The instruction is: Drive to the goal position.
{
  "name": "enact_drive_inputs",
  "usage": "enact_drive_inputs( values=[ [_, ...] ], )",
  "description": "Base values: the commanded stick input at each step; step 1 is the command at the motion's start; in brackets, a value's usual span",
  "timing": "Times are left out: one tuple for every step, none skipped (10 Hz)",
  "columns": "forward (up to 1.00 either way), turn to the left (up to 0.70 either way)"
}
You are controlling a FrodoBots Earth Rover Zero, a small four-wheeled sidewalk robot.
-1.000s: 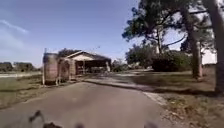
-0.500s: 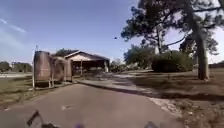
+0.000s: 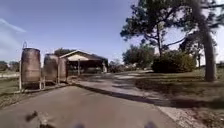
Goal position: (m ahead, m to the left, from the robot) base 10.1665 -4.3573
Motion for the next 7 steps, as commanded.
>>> enact_drive_inputs(
  values=[
    [1.0, 0.0],
    [1.0, 0.0],
    [1.0, 0.0],
    [1.0, 0.0],
    [1.0, 0.0],
    [1.0, 0.0],
    [1.0, 0.0]
  ],
)
